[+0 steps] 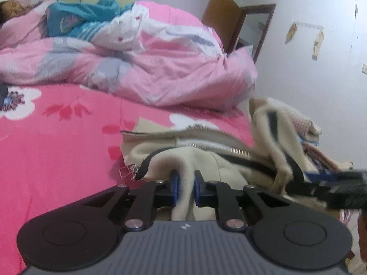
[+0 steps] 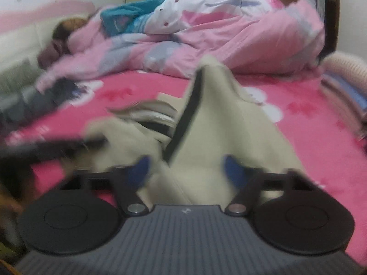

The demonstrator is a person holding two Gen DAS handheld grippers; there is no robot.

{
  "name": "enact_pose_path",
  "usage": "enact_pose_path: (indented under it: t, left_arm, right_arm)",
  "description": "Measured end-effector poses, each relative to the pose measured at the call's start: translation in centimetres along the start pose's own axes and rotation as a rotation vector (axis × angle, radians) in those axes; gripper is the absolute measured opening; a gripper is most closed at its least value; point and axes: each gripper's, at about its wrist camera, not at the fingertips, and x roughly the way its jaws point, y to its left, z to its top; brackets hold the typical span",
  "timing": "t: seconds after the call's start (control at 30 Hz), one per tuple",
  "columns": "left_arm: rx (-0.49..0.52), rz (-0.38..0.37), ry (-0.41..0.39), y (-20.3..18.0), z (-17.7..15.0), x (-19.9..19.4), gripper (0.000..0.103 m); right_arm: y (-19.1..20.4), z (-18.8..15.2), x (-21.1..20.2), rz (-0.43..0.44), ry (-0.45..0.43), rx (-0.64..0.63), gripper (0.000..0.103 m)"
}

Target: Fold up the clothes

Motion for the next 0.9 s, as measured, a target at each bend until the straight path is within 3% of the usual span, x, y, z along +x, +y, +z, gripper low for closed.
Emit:
enact_pose_path:
  t: [0.1, 0.23, 0.3, 0.43, 0.53, 0.63, 0.7, 0.77, 0.83, 0.9]
  left_arm:
    - [-0.012, 0.025, -0.035, 0.3, 1.1, -0.4, 0.012]
    - [-0.029, 0.058, -0.081, 0.7, 2.6, -0.9, 0.010]
    - [-0.037, 0.075, -0.104, 0.9, 3.4, -1.1, 0.004]
    - [-0.030, 0.110, -0.112, 1.2, 4.5, -1.4, 0.000]
    - [-0.010, 0.138, -0.091, 1.4, 5.1, -1.3, 0.002]
    - [0.027, 0.152, -0.080, 1.0, 5.7, -1.3, 0.023]
    - [0.095, 0.106, -0.078, -1.1, 6.4, -1.1, 0.060]
    - [0.158, 0.037, -0.053, -3.7, 7.2, -0.1, 0.075]
    - [0.190, -0.061, 0.021, -6.5, 7.5, 1.8, 0.077]
    - [0.209, -0.183, 0.143, -9.6, 7.1, 4.8, 0.077]
  right_arm:
    - [-2.6, -0.5, -1.7, -0.031, -0.040, 0.049, 0.012]
    - [-9.5, -0.6, -7.2, -0.088, -0.184, 0.248, 0.007]
    - [-13.0, -1.1, -9.4, -0.097, -0.228, 0.353, 0.007]
    - [-20.0, -4.8, -9.2, -0.069, -0.215, 0.583, 0.007]
    - [-23.7, -9.5, -6.2, -0.052, -0.144, 0.816, 0.007]
    - [-24.9, -14.7, -3.4, 0.005, -0.097, 1.017, 0.007]
    - [-24.5, -16.8, -2.4, 0.043, -0.106, 1.073, 0.008]
    - [-24.1, -17.7, -2.8, 0.081, -0.144, 1.090, 0.010]
    - [-24.1, -18.0, -2.9, 0.105, -0.159, 1.091, 0.013]
    - [-24.1, -18.3, -3.0, 0.124, -0.169, 1.090, 0.013]
